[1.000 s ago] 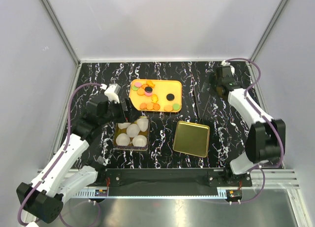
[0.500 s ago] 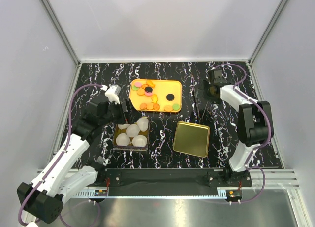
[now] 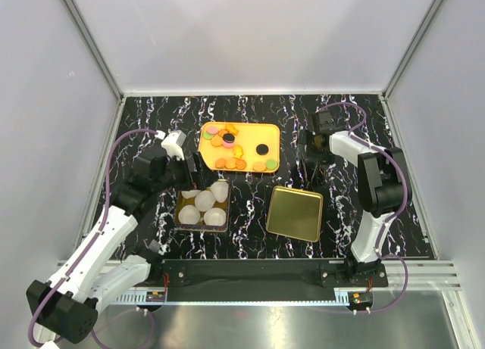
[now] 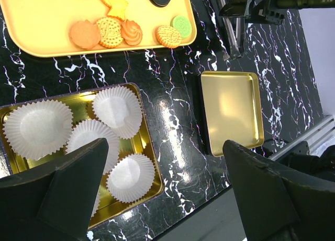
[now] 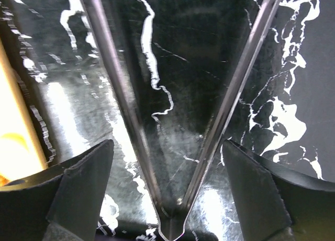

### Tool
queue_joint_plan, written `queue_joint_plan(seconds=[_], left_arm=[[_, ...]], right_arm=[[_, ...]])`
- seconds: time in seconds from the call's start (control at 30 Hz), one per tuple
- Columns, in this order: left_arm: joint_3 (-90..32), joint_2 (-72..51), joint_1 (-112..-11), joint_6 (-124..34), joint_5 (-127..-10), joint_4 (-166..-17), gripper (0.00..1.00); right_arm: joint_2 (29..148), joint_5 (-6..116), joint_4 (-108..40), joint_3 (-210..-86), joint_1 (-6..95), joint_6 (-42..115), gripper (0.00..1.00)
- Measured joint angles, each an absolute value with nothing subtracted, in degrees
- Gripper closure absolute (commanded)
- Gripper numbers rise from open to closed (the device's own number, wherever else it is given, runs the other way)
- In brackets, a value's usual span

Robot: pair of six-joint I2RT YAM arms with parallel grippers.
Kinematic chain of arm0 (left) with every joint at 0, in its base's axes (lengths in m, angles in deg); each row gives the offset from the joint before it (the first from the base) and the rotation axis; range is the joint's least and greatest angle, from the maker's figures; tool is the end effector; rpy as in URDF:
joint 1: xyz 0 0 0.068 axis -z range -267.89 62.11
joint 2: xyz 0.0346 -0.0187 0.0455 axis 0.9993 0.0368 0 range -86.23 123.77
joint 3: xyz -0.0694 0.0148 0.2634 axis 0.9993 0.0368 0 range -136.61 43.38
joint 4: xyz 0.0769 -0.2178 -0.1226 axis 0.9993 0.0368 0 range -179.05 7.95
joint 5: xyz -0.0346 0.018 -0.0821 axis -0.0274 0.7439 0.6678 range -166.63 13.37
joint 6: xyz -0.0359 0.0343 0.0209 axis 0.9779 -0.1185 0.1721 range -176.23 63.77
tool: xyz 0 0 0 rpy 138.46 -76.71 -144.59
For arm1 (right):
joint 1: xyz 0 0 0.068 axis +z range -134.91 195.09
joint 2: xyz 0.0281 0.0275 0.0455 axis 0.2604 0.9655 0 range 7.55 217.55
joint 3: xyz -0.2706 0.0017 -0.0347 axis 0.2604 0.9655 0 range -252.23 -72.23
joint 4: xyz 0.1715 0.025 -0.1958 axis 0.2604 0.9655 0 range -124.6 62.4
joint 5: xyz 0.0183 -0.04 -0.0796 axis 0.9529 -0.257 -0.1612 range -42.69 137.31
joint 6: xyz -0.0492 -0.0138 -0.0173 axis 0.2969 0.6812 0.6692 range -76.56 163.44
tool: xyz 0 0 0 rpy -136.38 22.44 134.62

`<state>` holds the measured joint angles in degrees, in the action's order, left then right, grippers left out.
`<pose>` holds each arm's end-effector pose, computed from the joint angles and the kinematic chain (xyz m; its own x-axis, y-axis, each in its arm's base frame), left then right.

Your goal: Pack the cookies

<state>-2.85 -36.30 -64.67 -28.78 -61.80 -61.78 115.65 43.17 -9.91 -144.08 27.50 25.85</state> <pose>0.1723 -0.0838 0.3039 -0.6883 -0.1895 -0.7002 0.2994 0.8050 -0.5121 0.3798 0.0809 0.1722 -0.8681 0.1175 -0.4822 0.0863 0.9925 0.0866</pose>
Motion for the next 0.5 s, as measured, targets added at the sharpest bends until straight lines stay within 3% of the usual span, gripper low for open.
queue_joint_plan(seconds=[0.23,0.5], left_arm=[[-2.8,-36.2,-64.8,-28.7,-61.8,-61.9,0.01],[-1.9,-36.2,-65.0,-28.4,-61.5,-62.2,0.01]], right_arm=[[117.6,40.7,-9.3,-144.8,28.0,27.2,0.2],[119.1,38.9,-9.0,-146.1,28.9,28.1,0.24]])
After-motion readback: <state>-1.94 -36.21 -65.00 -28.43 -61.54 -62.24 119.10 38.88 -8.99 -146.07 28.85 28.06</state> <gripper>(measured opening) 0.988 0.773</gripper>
